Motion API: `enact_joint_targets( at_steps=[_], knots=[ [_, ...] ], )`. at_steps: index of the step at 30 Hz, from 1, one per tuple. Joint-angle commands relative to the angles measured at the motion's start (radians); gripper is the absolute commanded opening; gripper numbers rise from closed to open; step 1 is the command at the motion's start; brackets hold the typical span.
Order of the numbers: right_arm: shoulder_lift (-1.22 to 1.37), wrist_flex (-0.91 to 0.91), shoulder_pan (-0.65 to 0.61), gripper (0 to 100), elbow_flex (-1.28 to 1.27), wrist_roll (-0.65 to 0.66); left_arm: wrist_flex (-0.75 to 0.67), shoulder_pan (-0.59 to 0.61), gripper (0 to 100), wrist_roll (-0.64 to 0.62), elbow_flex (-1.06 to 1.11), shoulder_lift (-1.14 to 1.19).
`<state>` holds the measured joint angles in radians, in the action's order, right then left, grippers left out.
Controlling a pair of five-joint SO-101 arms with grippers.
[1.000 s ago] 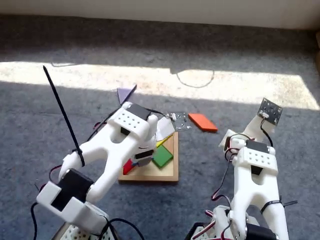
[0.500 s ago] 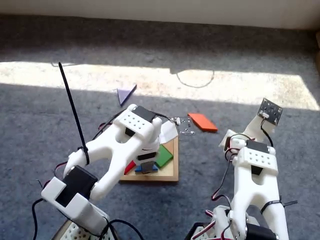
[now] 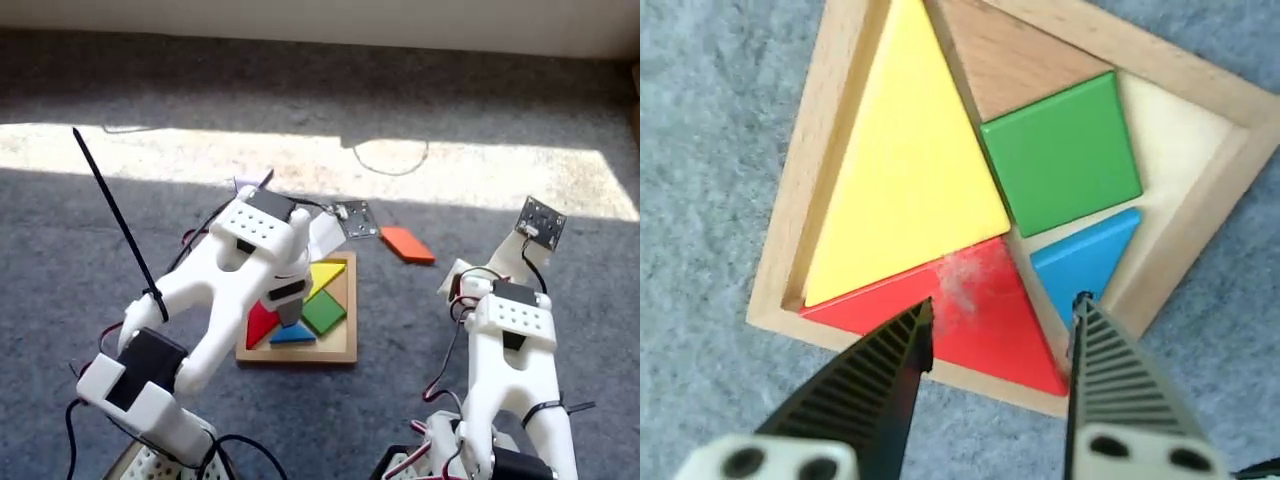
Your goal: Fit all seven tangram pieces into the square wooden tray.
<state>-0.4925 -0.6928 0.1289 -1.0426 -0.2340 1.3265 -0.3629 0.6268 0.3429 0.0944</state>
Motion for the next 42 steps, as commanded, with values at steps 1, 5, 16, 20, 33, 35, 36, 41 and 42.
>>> enact_joint_targets(
  at_steps=[1, 5, 16, 20, 33, 35, 36, 41, 42],
  knots=[
    [-0.036, 0.016, 0.007, 0.6, 0.059, -0.005, 0.014, -0.010, 22, -0.014, -0.001, -0.008],
    [-0.035, 0.016, 0.007, 0.6, 0.059, -0.003, 0.008, -0.019, 22, -0.032, 0.031, -0.008],
    [-0.033, 0.016, 0.007, 0.6, 0.059, 0.000, -0.210, -0.016, 22, -0.153, 0.154, -0.008],
    [-0.031, 0.016, 0.007, 0.6, 0.059, 0.000, -0.244, -0.012, 22, -0.153, 0.150, -0.008],
    [-0.030, 0.016, 0.007, 0.6, 0.059, 0.000, -0.112, 0.074, 22, -0.157, -0.024, -0.013],
    [-0.030, 0.016, 0.007, 0.6, 0.059, 0.000, -0.058, 0.090, 19, -0.157, -0.061, -0.044],
    [-0.030, 0.016, 0.007, 0.6, 0.059, 0.000, -0.035, 0.096, 18, -0.157, -0.073, -0.071],
    [-0.028, 0.016, 0.007, 0.6, 0.059, 0.002, 0.058, 0.128, 18, -0.157, -0.073, -0.295],
    [-0.028, 0.016, 0.007, 0.6, 0.059, 0.002, 0.080, 0.137, 19, -0.157, -0.073, -0.349]
  ],
)
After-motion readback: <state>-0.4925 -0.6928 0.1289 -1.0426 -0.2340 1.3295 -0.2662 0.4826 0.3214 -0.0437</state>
